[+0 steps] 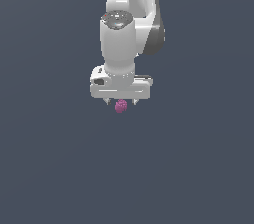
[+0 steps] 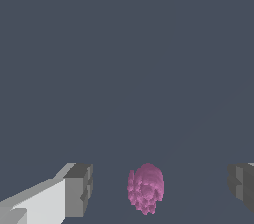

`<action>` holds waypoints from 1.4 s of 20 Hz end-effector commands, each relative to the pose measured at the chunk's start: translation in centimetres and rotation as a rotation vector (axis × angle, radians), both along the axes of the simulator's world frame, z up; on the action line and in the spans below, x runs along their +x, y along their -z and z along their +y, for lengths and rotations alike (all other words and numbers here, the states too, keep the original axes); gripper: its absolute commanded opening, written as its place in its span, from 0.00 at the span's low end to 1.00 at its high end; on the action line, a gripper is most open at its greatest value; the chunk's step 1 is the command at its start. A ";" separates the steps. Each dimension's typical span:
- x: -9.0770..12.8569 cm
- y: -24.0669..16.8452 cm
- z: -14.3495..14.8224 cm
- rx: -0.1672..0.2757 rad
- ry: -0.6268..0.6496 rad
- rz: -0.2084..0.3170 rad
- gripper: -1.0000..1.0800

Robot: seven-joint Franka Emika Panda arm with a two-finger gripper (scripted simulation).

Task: Pick up the object and move it to a goal position.

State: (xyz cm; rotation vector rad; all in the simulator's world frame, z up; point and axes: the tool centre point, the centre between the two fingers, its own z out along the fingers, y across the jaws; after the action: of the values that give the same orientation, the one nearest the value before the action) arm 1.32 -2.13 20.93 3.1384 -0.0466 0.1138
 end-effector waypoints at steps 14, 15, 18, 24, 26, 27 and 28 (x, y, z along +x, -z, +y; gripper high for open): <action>-3.2 4.4 -0.3 0.001 -0.006 0.026 0.96; -3.7 5.0 -0.4 0.001 -0.007 0.030 0.96; -5.6 7.0 -0.6 0.001 -0.009 0.042 0.96; -8.6 9.9 -0.9 0.001 -0.012 0.062 0.96; -9.3 10.5 -0.9 0.001 -0.012 0.066 0.96; -9.6 10.8 -0.9 0.001 -0.013 0.068 0.96; -9.9 11.0 -1.0 0.001 -0.013 0.069 0.96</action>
State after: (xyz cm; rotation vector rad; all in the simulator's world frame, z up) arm -8.10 -3.06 10.32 3.1415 -0.0273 0.0084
